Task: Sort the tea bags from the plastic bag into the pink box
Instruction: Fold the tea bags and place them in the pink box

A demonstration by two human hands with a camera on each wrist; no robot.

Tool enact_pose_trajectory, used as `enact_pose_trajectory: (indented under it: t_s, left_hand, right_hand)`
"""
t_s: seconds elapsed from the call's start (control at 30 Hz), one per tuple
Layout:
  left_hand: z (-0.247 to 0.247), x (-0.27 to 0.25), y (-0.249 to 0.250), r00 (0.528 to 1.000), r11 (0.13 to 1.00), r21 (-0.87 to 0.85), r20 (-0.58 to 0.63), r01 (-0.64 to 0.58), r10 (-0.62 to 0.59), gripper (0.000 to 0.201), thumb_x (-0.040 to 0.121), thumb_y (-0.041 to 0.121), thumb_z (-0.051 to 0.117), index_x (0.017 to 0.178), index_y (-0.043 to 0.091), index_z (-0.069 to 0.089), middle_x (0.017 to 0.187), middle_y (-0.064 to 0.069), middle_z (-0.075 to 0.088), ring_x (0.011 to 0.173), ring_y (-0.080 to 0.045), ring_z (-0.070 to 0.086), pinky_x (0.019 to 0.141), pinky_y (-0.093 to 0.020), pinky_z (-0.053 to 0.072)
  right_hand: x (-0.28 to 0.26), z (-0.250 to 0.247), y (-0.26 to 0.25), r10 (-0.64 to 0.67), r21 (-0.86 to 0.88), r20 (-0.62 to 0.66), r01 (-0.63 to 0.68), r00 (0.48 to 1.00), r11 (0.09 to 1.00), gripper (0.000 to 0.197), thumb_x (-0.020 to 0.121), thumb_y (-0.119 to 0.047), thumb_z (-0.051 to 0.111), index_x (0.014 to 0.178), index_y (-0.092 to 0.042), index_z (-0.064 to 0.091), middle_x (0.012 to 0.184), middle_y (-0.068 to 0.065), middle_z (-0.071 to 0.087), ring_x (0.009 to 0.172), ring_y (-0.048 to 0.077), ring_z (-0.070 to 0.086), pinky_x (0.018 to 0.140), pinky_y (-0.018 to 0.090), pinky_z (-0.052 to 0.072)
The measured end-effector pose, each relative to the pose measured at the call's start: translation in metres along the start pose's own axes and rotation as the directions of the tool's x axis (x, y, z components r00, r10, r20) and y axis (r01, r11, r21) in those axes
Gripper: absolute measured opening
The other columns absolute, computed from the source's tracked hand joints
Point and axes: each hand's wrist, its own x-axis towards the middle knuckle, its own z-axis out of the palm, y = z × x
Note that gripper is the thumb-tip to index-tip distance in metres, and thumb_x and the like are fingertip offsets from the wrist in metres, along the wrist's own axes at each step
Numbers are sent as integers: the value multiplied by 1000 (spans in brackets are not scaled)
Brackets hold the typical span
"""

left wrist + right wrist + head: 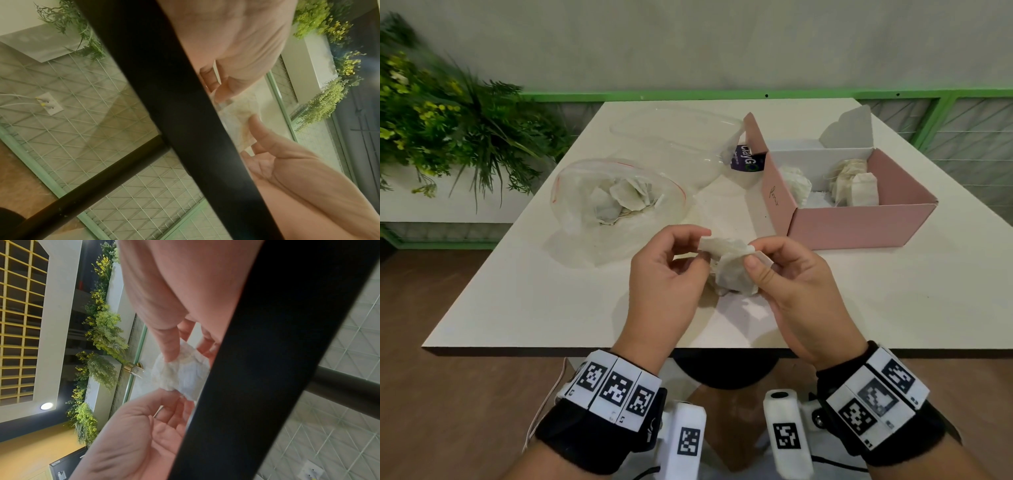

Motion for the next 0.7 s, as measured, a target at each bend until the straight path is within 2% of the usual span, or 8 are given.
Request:
enact_pose_trajectory:
  t_s: [0.07, 0.17, 0.3, 0.43, 0.53, 0.6, 0.7]
  left_hand:
    - [0, 0, -1, 1000, 1000, -5, -23, -4, 4, 25, 88, -6, 71, 96, 18, 73, 93, 0, 76, 91, -16, 72, 80, -31, 59]
    - [0, -1, -2, 998, 1000, -16, -60, -7, 6, 23, 89, -7, 70, 99, 13, 74, 93, -2, 76, 87, -15, 72, 79, -27, 57]
    - [0, -1, 0, 996, 999, -48, -92, 0, -5, 23, 91, -8, 67, 97, 13, 73, 91, -4, 76, 86, -19, 75, 77, -27, 60]
    - [-1, 1, 0, 992, 997, -78, -126, 4, -14, 23, 92, -8, 66, 97, 13, 73, 91, -3, 76, 85, -19, 74, 73, -23, 58]
    - [-3, 0, 0, 988, 997, -78, -154, 2, -14, 22, 93, -5, 66, 98, 15, 73, 90, 1, 77, 81, -16, 74, 73, -25, 59]
    - [-2, -1, 0, 991, 997, -75, -137, 4, -14, 22, 96, -3, 64, 101, 17, 72, 93, 1, 77, 83, -16, 74, 76, -26, 58]
    - [-1, -5, 4, 999, 999, 20, 9, -45, 45, 24, 96, 3, 65, 110, 21, 71, 103, 4, 75, 95, -12, 70, 80, -25, 56]
  right_hand:
    - [0, 0, -2, 4, 30, -4, -4, 1000, 1000, 11, 80, -14, 70, 91, -10, 70, 97, 11, 70, 93, 28, 63, 85, 40, 56]
    - [1, 0, -4, 47, 97, -29, -44, 998, 994, 15, 84, -11, 63, 97, -3, 62, 99, 16, 66, 92, 28, 62, 81, 41, 56]
    - [4, -4, -6, 106, 190, -73, -90, 992, 978, 13, 91, -12, 58, 99, -3, 58, 98, 18, 61, 89, 28, 60, 80, 39, 53]
    - [5, -8, -9, 136, 273, -99, -104, 986, 956, 17, 96, -12, 55, 111, -5, 55, 96, 17, 56, 79, 23, 56, 71, 31, 49]
    - [6, -7, -9, 145, 269, -97, -115, 985, 956, 17, 91, -15, 58, 105, -5, 57, 98, 16, 60, 75, 17, 60, 70, 27, 50]
    - [6, -5, -9, 140, 255, -90, -113, 986, 960, 16, 89, -14, 59, 103, -5, 58, 92, 13, 62, 73, 16, 61, 68, 26, 52]
    - [5, -4, -9, 148, 238, -76, -126, 986, 963, 18, 89, -12, 61, 105, -4, 60, 91, 13, 64, 72, 17, 60, 63, 24, 52]
